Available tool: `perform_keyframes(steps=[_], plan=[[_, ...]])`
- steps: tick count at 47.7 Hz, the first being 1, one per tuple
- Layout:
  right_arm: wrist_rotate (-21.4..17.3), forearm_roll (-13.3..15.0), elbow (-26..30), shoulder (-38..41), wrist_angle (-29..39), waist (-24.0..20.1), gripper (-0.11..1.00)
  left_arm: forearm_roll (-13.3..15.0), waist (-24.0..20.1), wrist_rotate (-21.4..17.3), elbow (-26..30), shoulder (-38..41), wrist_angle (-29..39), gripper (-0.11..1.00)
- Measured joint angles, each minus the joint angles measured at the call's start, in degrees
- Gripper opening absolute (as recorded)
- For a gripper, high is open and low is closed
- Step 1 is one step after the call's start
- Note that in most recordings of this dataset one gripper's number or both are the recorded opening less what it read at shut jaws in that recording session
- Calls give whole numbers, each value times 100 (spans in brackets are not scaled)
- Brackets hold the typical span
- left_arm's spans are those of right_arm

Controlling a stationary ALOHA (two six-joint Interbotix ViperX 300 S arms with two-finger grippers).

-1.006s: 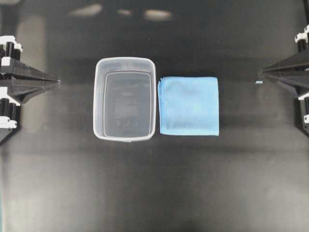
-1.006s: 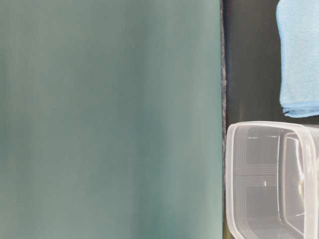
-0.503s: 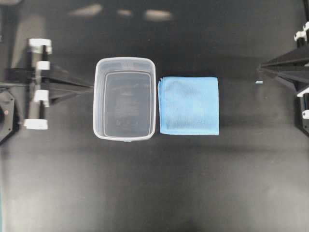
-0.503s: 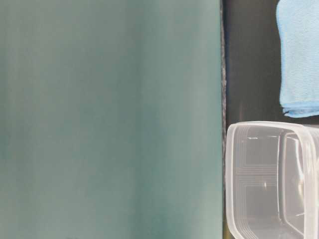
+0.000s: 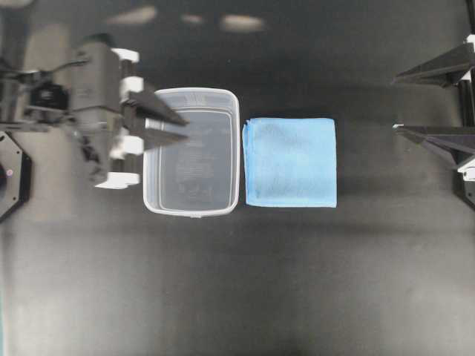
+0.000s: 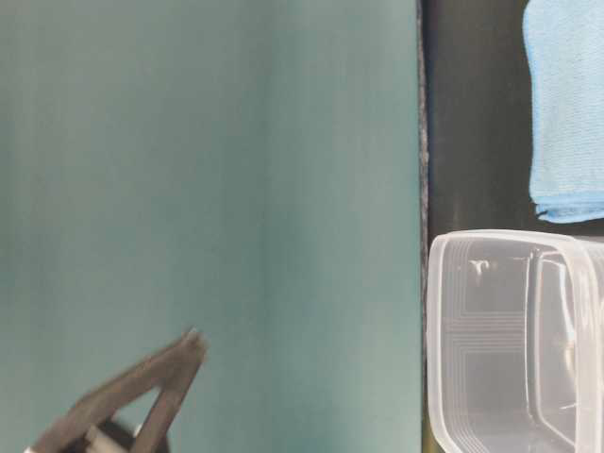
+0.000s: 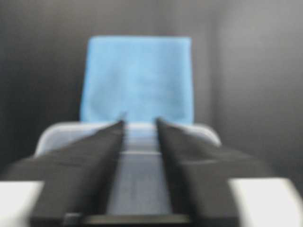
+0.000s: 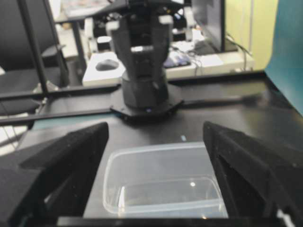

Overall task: Place the blue towel into the container with the left arm.
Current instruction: 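Move the left gripper over the container toward the blue towel, then lower the open left gripper onto the blue towel's near edge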

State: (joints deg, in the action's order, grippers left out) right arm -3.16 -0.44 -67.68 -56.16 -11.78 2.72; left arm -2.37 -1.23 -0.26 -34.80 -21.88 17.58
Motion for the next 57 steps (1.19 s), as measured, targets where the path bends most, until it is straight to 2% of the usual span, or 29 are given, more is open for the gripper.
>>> perform_keyframes(steps=[5,8,10,15,28,33,42,57], plan=[[0,0,0,-44,9,0,78,0,18,-9,457,475,290,78],[0,-9,0,-70,9,0,78,0,26,-18,791,773,448,88],[0,0,0,-79,18,0,78,0,26,-26,1020,1011,563,91],[0,0,0,-88,18,0,78,0,26,-88,1573,1626,888,90],[0,-9,0,-114,18,0,78,0,35,-589,3006,3480,1714,90],[0,0,-9,-220,62,0,78,0,26,-606,3445,4096,1916,90],[0,-9,-18,-650,264,0,78,0,-18,-606,3779,4667,1978,90],[0,0,-9,-1151,747,0,77,0,-185,-589,3876,5335,1898,90]])
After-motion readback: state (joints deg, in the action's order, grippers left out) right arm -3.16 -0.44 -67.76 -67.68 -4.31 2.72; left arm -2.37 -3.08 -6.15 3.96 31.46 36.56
